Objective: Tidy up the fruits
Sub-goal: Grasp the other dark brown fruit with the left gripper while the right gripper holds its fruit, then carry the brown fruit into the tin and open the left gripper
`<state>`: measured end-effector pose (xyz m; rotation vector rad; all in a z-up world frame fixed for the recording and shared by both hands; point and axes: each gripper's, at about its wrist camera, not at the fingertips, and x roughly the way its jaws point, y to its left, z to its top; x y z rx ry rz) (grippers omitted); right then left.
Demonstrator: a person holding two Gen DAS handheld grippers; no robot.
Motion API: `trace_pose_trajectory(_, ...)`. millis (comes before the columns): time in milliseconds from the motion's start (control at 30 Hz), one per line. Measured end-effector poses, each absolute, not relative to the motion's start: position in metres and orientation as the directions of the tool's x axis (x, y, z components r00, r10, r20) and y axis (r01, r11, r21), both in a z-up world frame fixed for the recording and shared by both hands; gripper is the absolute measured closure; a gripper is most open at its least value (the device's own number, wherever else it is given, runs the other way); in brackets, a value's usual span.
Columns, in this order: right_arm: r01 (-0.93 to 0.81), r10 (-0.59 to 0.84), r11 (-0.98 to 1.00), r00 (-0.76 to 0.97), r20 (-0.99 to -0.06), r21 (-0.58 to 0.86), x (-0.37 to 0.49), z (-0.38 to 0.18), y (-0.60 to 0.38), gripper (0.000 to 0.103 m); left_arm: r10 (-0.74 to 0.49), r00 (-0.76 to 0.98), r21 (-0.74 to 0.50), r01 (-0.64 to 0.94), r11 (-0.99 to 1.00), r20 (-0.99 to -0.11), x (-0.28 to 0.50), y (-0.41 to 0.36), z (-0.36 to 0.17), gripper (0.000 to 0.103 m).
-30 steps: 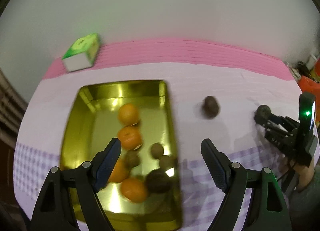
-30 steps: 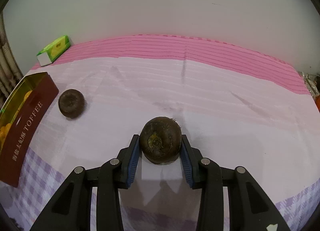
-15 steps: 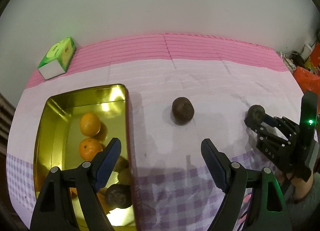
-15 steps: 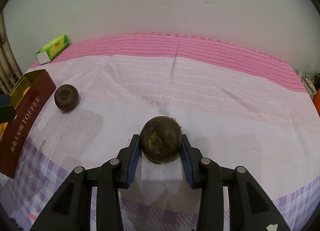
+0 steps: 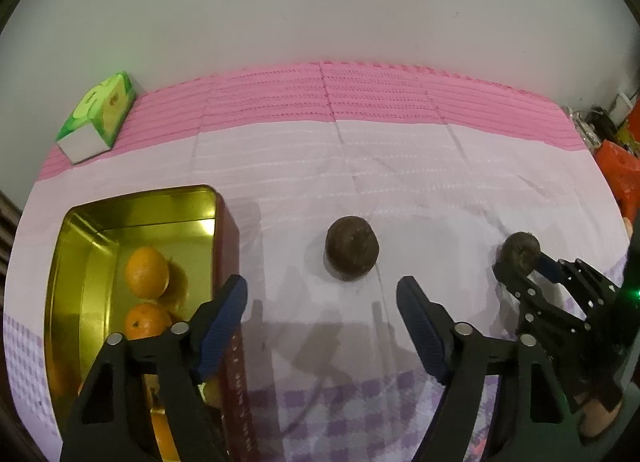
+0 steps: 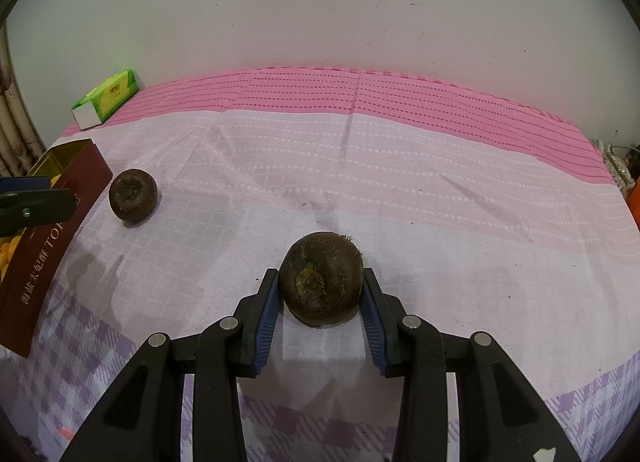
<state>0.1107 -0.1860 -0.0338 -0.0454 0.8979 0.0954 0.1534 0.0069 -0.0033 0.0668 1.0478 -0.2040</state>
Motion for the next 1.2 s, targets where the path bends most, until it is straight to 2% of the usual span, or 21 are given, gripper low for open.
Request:
trace_pose_trajectory(100, -0.102, 0.069, 0.995, 0.619, -0.782, 0.007, 0.110, -0.034, -0.187, 0.066, -0.135, 0.475, -0.039, 0.205, 0.978, -0.869, 0.161, 0.001, -0.009, 0.029)
trace_pose_trajectory(533, -0.101, 0.076, 0.995, 0.620, -0.781, 0.017, 0.108, -0.033, -0.190, 0.065, -0.152, 0.432, -0.062, 0.217, 0.974, -0.889, 0.189, -0.016, -0.034, 0.046)
trace_pose_trajectory(700, -0.101, 0.077, 0.995, 0.620, -0.780, 0.018, 0.107, -0.032, -0.191, 0.065, -0.157, 0.419, -0.071, 0.214, 0.974, -0.894, 0.195, -0.018, -0.041, 0.057)
trace_pose_trajectory(733, -0.101, 0.076, 0.995, 0.620, -0.780, 0.017, 0.108, -0.032, -0.190, 0.065, -0.166, 0.417, -0.080, 0.217, 0.973, -0.893, 0.196, -0.018, -0.041, 0.062)
trace_pose_trajectory(900, -0.101, 0.075, 0.995, 0.621, -0.780, 0.016, 0.107, -0.033, -0.191, 0.065, -0.176, 0.430, -0.078, 0.235, 0.969, -0.885, 0.190, -0.020, -0.037, 0.067)
trace_pose_trajectory(1033, -0.100, 0.074, 0.995, 0.621, -0.781, 0.015, 0.107, -0.033, -0.190, 0.065, -0.199, 0.438, -0.096, 0.246, 0.965, -0.877, 0.180, -0.020, -0.029, 0.078)
trace_pose_trajectory(1200, -0.100, 0.069, 0.995, 0.620, -0.781, 0.008, 0.107, -0.034, -0.189, 0.065, -0.187, 0.436, -0.078, 0.256, 0.964, -0.880, 0.172, -0.020, -0.028, 0.078)
